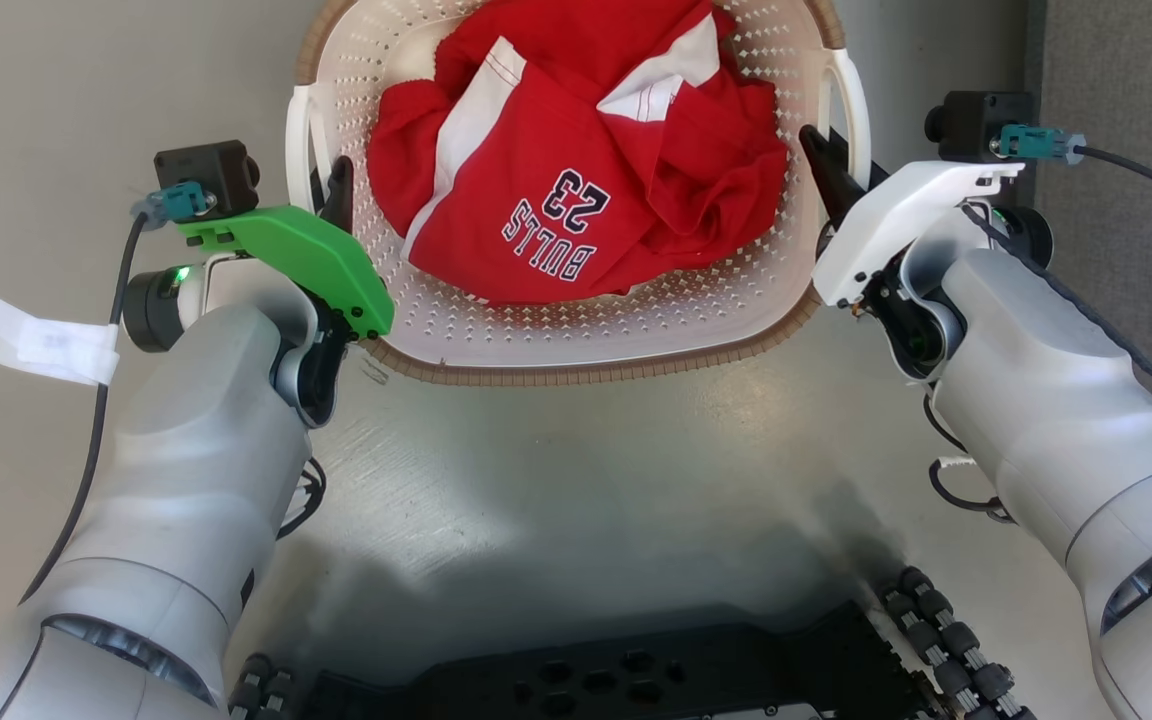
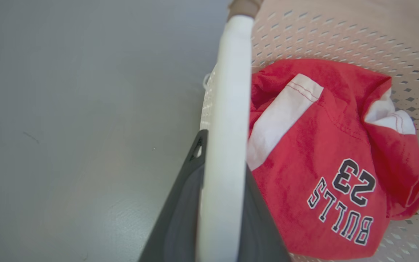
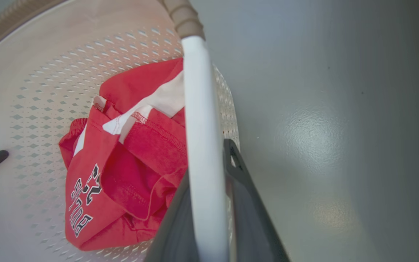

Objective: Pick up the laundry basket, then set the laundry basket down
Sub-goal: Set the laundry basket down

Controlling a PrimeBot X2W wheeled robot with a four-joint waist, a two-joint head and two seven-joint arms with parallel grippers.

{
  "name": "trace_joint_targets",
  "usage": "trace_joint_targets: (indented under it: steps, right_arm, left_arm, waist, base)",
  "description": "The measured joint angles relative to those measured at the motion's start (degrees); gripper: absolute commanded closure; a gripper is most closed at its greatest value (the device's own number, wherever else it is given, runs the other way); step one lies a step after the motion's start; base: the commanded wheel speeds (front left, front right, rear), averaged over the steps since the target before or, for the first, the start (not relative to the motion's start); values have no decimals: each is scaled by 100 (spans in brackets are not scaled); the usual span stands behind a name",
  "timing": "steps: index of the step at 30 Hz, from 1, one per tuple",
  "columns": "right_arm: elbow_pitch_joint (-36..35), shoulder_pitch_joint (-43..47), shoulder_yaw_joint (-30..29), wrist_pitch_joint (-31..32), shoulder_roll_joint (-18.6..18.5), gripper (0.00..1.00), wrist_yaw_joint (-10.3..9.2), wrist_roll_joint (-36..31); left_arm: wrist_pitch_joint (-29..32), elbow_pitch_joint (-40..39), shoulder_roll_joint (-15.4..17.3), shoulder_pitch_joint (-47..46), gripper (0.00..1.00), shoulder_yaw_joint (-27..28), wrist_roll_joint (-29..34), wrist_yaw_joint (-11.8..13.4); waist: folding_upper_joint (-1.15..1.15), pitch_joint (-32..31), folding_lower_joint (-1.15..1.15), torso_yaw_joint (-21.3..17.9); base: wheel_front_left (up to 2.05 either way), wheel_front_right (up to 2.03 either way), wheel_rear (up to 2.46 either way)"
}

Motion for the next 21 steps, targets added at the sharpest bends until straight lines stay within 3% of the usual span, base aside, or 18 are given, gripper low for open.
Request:
trace_joint_targets:
  steps: [17, 19, 21]
  right_arm:
    - [92, -119, 22, -78, 3, 100, 2, 12]
    - [120, -119, 18, -105, 9, 76, 3, 44]
    - [154, -121, 15, -107, 8, 58, 9, 67]
  left_arm:
    - [0, -35, -2, -82, 100, 65, 49, 0]
    - [1, -36, -4, -83, 99, 78, 57, 0]
    - [-1, -38, 1, -90, 40, 112, 56, 0]
  waist:
    - [0, 111, 0, 24]
    - [0, 113, 0, 26]
    - [0, 111, 0, 28]
  base:
    - [0, 0, 0]
    - [0, 0, 0]
    - [0, 0, 0]
